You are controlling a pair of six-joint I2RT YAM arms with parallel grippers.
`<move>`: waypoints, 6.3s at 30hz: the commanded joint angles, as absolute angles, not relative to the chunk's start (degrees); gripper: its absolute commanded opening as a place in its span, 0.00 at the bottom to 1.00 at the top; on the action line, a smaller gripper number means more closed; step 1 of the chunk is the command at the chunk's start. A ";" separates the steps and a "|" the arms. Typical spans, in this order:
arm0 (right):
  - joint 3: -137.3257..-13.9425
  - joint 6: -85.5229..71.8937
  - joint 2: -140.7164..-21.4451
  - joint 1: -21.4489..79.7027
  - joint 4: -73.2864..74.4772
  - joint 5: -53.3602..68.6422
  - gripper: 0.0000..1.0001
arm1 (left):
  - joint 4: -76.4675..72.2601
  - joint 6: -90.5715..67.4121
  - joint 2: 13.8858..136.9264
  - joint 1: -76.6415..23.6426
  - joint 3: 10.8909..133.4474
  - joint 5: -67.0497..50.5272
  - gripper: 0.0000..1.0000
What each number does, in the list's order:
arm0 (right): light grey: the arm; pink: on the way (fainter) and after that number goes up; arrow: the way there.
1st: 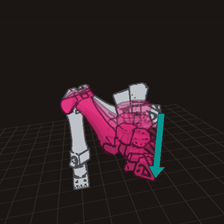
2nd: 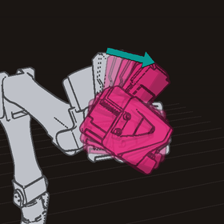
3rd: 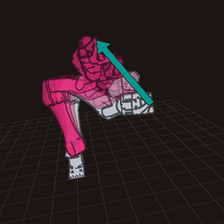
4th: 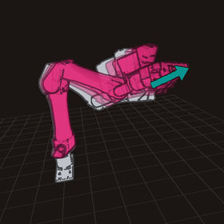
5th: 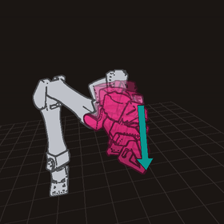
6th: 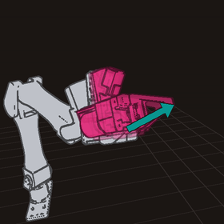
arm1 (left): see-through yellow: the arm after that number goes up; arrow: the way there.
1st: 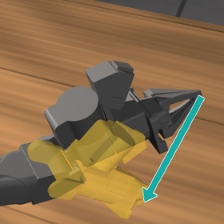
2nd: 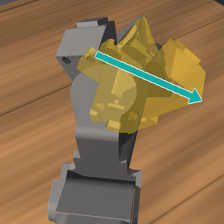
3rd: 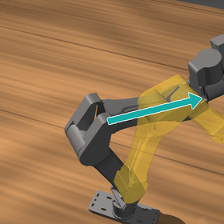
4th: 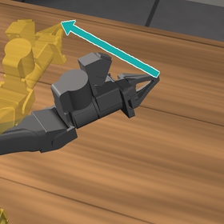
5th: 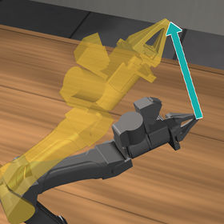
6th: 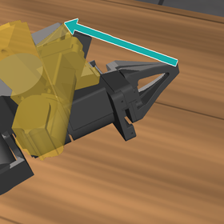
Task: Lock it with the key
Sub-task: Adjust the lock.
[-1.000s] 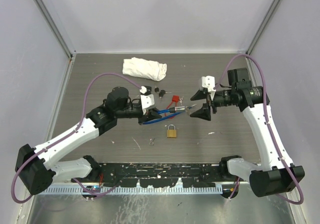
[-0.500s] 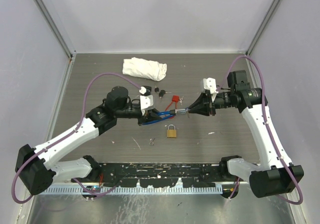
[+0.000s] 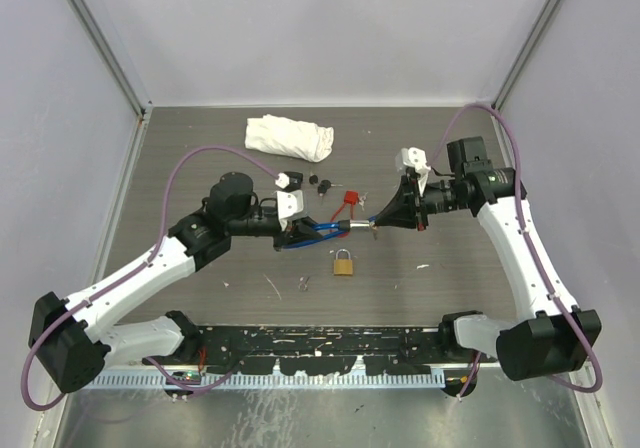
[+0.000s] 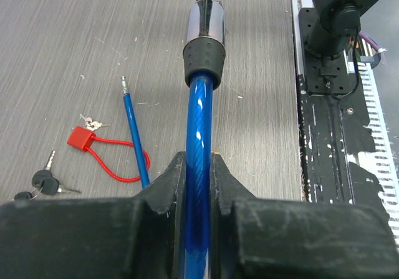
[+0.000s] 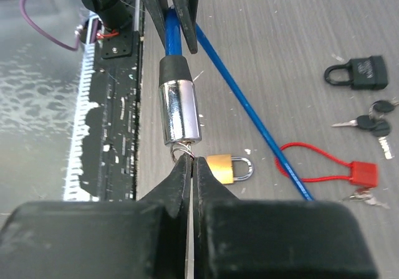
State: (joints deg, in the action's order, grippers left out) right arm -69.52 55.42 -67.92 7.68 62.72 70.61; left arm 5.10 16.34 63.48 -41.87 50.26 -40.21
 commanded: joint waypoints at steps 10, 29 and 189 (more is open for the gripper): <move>-76.33 30.69 -81.26 7.23 71.20 69.70 0.11 | 8.17 23.31 61.31 -41.58 53.05 -36.32 0.00; -58.38 83.67 -64.61 0.24 70.66 87.98 1.00 | -3.64 5.92 59.37 -41.28 48.69 -39.49 0.00; -42.46 -39.48 -70.44 2.38 -21.50 54.41 0.23 | 23.82 8.53 68.92 -41.46 68.31 -27.94 0.00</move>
